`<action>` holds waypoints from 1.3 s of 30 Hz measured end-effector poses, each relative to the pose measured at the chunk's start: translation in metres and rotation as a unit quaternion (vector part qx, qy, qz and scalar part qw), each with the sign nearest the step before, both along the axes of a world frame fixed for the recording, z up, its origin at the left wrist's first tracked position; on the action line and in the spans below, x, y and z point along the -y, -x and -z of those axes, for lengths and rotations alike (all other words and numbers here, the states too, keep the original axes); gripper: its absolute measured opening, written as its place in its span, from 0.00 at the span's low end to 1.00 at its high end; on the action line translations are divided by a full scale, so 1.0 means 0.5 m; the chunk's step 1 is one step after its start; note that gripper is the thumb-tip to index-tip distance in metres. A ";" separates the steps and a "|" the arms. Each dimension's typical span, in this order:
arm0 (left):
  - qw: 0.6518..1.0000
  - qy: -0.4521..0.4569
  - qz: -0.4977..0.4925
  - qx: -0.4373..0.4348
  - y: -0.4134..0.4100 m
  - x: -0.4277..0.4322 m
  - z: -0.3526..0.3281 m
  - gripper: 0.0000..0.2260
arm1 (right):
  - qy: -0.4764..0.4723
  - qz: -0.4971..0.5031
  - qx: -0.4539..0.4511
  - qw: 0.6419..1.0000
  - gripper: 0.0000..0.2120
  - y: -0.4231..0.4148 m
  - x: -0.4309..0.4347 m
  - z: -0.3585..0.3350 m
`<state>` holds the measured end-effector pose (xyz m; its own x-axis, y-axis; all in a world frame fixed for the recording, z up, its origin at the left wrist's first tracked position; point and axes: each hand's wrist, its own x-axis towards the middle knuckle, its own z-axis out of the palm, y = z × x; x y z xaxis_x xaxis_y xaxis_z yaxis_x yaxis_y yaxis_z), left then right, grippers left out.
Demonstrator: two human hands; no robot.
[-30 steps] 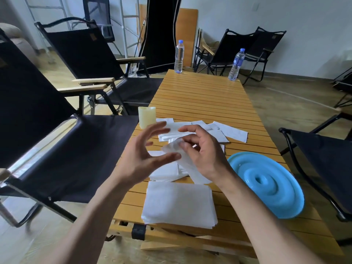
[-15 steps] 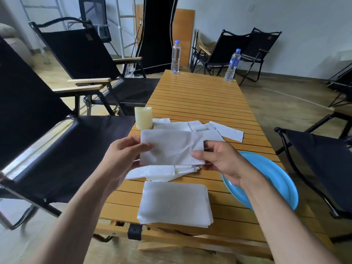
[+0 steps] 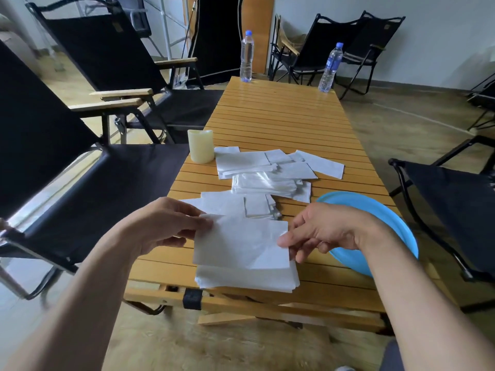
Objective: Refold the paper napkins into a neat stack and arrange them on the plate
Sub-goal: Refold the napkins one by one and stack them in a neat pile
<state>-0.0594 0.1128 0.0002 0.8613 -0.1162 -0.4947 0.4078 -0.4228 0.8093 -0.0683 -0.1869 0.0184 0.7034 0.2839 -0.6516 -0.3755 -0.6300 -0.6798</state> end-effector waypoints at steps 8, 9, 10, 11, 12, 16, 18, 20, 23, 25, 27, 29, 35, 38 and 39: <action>0.997 -0.076 0.016 -0.017 0.008 0.013 0.012 0.18 | 0.121 -0.029 -0.002 0.992 0.08 0.002 -0.012 0.006; 0.996 -0.081 0.012 -0.017 0.006 0.012 0.015 0.19 | 0.138 -0.032 -0.005 0.990 0.10 0.001 -0.015 0.006; 0.996 -0.085 0.009 -0.016 0.003 0.010 0.019 0.19 | 0.155 -0.035 -0.006 0.987 0.12 0.001 -0.017 0.007; 0.996 -0.088 0.008 -0.015 0.001 0.009 0.022 0.18 | 0.170 -0.036 -0.005 0.985 0.14 0.000 -0.017 0.009; 0.996 -0.090 0.006 -0.013 -0.001 0.007 0.025 0.17 | 0.182 -0.036 -0.002 0.983 0.15 -0.001 -0.018 0.010; 0.994 -0.111 -0.012 0.007 -0.011 -0.003 0.037 0.16 | 0.210 -0.033 0.026 0.977 0.19 -0.012 -0.014 0.008; 0.989 -0.138 -0.045 0.036 -0.023 -0.011 0.051 0.17 | 0.208 0.006 0.086 0.974 0.22 -0.021 -0.013 0.014; 0.973 -0.199 -0.082 0.082 -0.037 -0.018 0.069 0.14 | 0.160 0.068 0.187 0.967 0.20 -0.031 -0.025 0.034; 0.933 -0.297 -0.105 0.177 -0.046 -0.018 0.097 0.14 | 0.100 0.093 0.322 0.937 0.07 -0.043 -0.074 0.070; 0.918 -0.313 -0.112 0.214 -0.050 -0.016 0.122 0.18 | 0.087 0.078 0.339 0.933 0.06 -0.052 -0.108 0.090; 0.913 -0.304 -0.112 0.246 -0.054 -0.012 0.139 0.20 | 0.083 0.083 0.320 0.940 0.07 -0.066 -0.130 0.105; 0.912 -0.292 -0.106 0.268 -0.056 -0.008 0.147 0.23 | 0.069 0.105 0.286 0.950 0.06 -0.082 -0.146 0.114; 0.953 -0.143 -0.134 0.232 -0.053 -0.005 0.131 0.38 | 0.004 0.235 0.208 0.949 0.24 -0.104 -0.175 0.124; 0.964 -0.087 -0.143 0.209 -0.053 -0.008 0.114 0.43 | -0.030 0.242 0.214 0.946 0.23 -0.106 -0.174 0.121; 0.966 -0.068 -0.147 0.201 -0.052 -0.009 0.109 0.43 | -0.048 0.237 0.224 0.944 0.18 -0.104 -0.172 0.119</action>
